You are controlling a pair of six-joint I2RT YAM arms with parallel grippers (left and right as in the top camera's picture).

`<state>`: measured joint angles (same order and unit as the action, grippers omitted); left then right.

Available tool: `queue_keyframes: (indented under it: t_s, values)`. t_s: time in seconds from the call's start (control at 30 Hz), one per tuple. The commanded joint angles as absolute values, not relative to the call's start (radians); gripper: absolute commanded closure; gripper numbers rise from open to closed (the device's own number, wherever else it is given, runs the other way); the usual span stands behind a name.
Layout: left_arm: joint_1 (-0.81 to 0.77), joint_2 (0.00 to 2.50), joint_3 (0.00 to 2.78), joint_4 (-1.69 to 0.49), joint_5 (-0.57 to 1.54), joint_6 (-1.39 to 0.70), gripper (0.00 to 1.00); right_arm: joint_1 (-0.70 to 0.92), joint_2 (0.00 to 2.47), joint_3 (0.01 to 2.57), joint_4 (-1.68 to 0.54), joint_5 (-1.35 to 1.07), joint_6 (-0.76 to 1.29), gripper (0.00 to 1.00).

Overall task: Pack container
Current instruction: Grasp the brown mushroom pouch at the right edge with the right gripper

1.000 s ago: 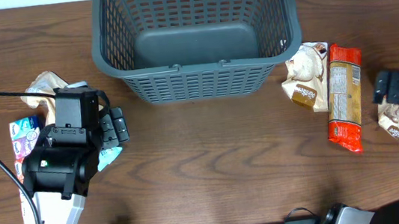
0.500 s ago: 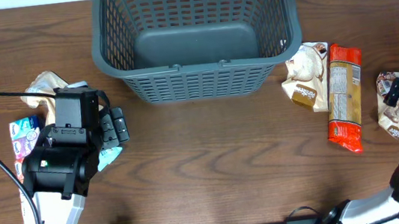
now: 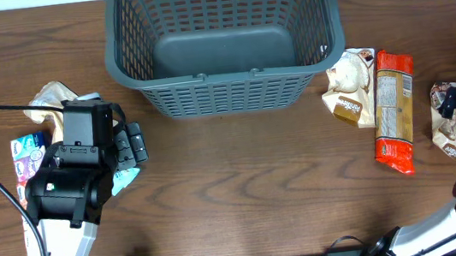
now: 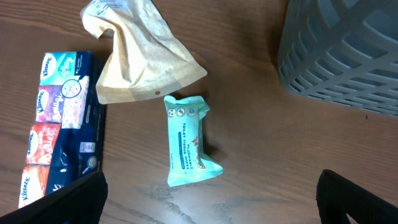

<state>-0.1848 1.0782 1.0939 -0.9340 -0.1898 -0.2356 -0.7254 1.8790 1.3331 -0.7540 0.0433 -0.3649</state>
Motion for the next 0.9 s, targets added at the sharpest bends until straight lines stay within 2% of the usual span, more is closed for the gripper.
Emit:
queue_keyframes:
  t_s: [0.0,0.37,0.43,0.47,0.6,0.77,0.87]
  values:
    - [-0.181,1.076,1.096,-0.932,-0.190,-0.242,0.03,-0.733,1.930,1.332,-0.749,0.051,-0.390,0.01]
    - [-0.181,1.076,1.096,-0.933,-0.190,-0.249,0.03,-0.732,2.045,1.332,-0.720,0.030,-0.390,0.01]
    - [-0.181,1.076,1.096,-0.933,-0.190,-0.249,0.03,-0.731,2.049,1.332,-0.714,0.017,-0.390,0.11]
    - [-0.181,1.076,1.096,-0.933,-0.190,-0.249,0.03,-0.731,2.049,1.332,-0.708,0.007,-0.390,0.27]
    - [-0.181,1.076,1.096,-0.933,-0.190,-0.249,0.03,-0.731,2.049,1.332,-0.698,-0.014,-0.390,0.54]
    - [-0.181,1.076,1.096,-0.933,-0.190,-0.249,0.03,-0.731,2.049,1.332,-0.699,-0.016,-0.390,0.70]
    - [-0.181,1.076,1.096,-0.933,-0.190,-0.249,0.03,-0.731,2.049,1.332,-0.702,-0.016,-0.389,0.85]
